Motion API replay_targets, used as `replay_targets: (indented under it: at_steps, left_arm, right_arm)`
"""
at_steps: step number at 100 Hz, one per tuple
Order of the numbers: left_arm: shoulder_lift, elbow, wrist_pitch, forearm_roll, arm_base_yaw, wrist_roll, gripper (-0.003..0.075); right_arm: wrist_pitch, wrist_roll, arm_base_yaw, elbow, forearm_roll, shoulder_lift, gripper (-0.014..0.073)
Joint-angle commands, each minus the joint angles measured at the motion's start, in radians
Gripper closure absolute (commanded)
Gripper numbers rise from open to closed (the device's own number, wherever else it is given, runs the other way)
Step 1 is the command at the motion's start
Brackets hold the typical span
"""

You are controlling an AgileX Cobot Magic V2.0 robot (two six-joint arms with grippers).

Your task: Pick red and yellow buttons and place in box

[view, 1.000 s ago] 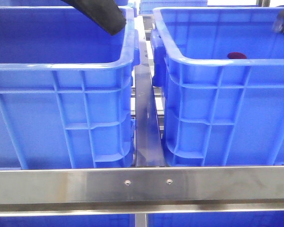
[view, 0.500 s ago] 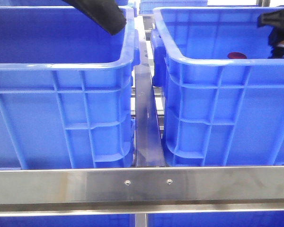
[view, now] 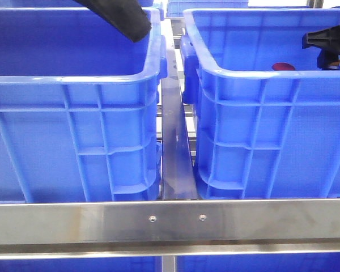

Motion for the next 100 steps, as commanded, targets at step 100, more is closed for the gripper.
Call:
replay_targets:
  at_steps: [100]
  left_arm:
    - [-0.039,-0.025,-0.058,-0.015,-0.007,-0.001,0.0191]
  right_arm:
    - [0.03,-0.012,-0.004,0.237,0.002,-0.445,0.0351]
